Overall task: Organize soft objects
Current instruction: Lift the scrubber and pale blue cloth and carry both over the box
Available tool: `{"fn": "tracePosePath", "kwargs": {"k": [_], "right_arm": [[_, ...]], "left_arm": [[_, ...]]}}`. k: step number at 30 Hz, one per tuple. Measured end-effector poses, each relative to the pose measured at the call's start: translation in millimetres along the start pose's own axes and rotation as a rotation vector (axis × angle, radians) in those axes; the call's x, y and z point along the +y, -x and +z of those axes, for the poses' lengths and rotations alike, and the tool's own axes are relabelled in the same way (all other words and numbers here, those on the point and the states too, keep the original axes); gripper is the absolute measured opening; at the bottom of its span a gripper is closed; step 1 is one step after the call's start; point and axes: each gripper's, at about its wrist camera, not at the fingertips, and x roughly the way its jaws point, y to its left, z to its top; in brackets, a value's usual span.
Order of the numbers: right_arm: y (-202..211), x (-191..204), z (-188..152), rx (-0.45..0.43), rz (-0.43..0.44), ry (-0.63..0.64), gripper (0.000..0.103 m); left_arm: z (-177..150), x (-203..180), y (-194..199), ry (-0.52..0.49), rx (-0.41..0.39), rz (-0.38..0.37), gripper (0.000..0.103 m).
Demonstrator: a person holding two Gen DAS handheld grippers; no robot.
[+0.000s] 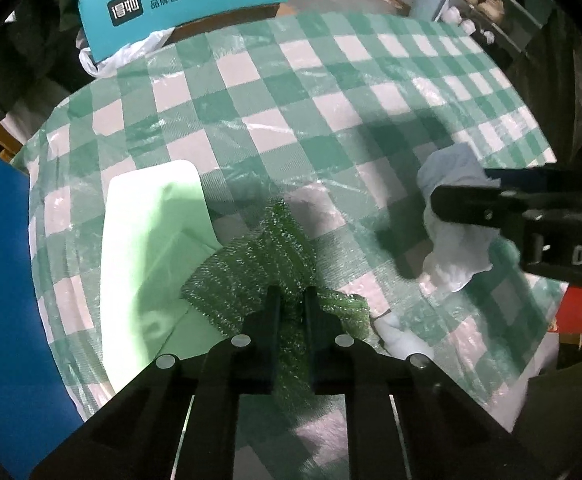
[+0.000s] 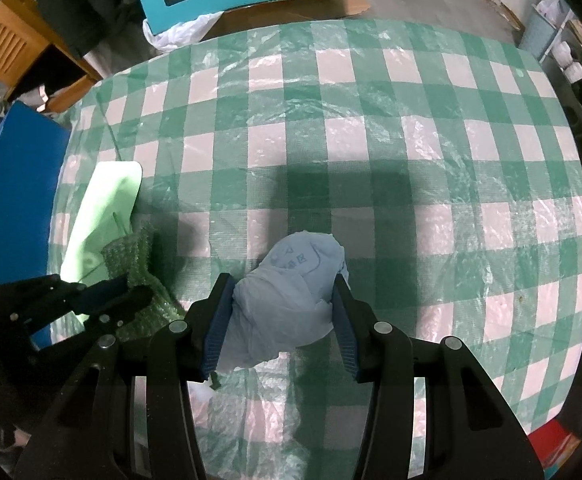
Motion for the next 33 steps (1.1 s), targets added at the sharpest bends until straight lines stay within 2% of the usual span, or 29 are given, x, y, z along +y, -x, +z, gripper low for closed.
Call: {"fn": "tracePosePath", "kwargs": {"k": [7,33], "right_arm": [[10.0,9.3,-0.5,-0.019,0.003,0.029,0.047],[69.5,77.9,-8.0,-0.135,0.007,0.183,0.047]], "left_arm": [[0.0,1.8,18.9,0.008,-0.032,-0.037,0.009],[-14.0,36.2,89.2,0.076,-0.154,-0.065,0.009]]}}
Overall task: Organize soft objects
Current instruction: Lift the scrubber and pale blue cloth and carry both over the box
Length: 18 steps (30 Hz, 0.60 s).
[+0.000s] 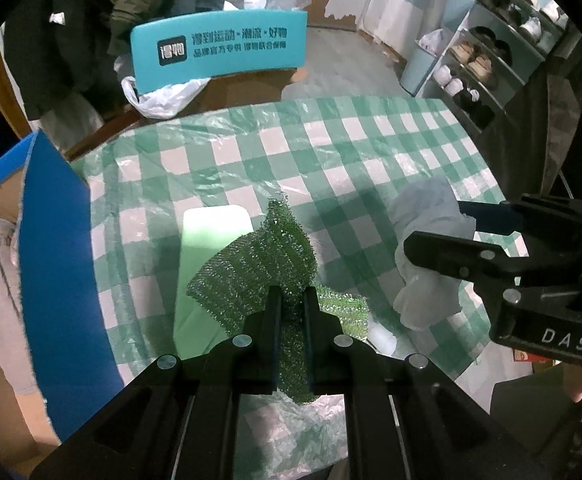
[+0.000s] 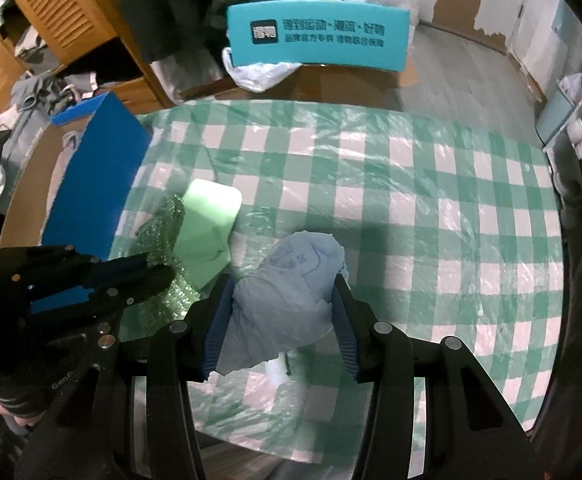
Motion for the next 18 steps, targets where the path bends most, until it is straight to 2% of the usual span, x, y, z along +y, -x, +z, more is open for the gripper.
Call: {"fn": "tracePosePath", "kwargs": {"k": [18], "right_arm": [[26.2,46.0,9.1,-0.049,0.012,0.084,0.047]], "left_arm": [[-5.0,28.2,49.4,0.021,-0.094,0.036,0.01]]}}
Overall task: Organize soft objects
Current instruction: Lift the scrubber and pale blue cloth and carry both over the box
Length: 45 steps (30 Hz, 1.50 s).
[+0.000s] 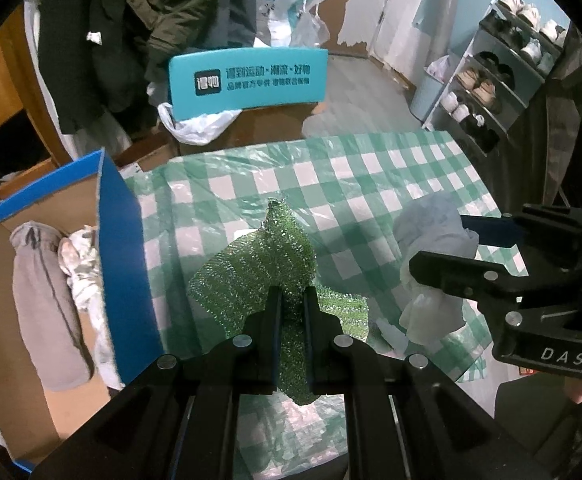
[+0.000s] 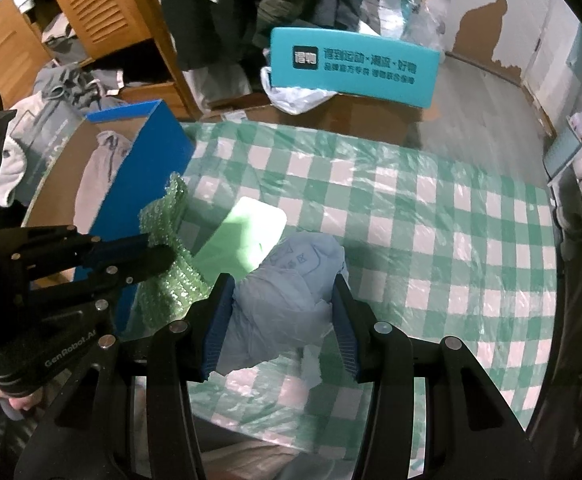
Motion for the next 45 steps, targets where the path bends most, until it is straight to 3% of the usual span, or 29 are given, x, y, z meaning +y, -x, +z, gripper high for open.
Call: {"fn": "tracePosePath", "kwargs": {"k": [21,45], "right_arm": [[4.3,59.8,25.2,-0.023,0.032,0.096,0.047],[-12.0,136.9,50.9,-0.013,0.093,0.22,0.047]], "left_arm": [[-6.3,55.1,45.8,0.08,-0.087,0.044,0.01],[-30.7,126.5,77.0,0.184,-0.115,0.066,0.01]]}}
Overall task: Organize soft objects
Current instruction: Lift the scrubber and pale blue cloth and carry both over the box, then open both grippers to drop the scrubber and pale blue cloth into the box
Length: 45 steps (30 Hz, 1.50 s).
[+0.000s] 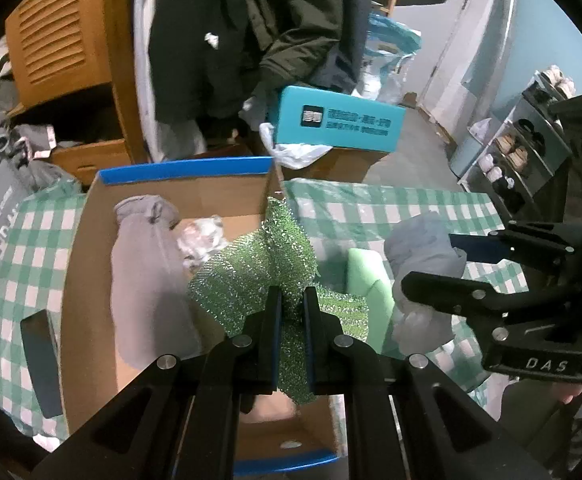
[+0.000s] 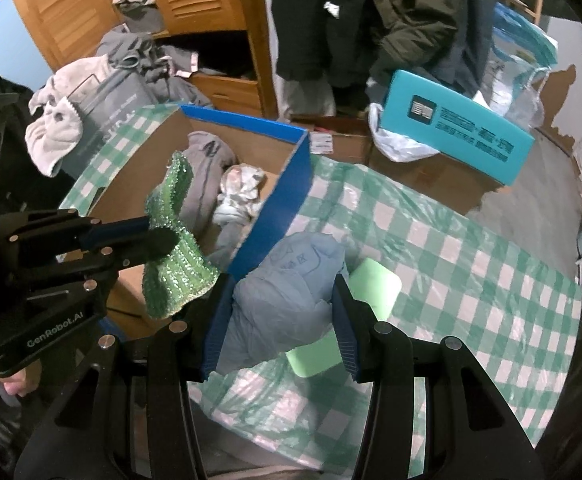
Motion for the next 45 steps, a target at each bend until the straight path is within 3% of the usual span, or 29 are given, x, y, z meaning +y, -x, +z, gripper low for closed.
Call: {"fn": "tracePosePath", "kwargs": {"k": [23,25,32,37,45], "right_arm": [[-55.3,70.5,20.1,0.103,0.092,0.127,0.049],[-58.9,72.2,20.7,0.111,0.11,0.123,0.05],[-63.4,68.8,19.5,0.127,0.119,0.109,0.057],[-59.7,67.1,19.9,0.117,0.124,0.106,0.064],[-52.2,57.8,19.3,0.099,0.115,0.086,0.065]], "left_arm": [[-17.2,64.8,-2.1,0.081,0.046,0.045,0.01],[-17.6,66.6,-4.1,0.084,0.06,0.048,0.011],[-17.0,71.3,-3.6,0.094,0.06,0.084,0.033],[-15.6,69.7,-1.2,0.084,0.051,0.088,0.035],[-15.4,65.5,-3.3,0.081,0.056,0.076,0.036]]}}
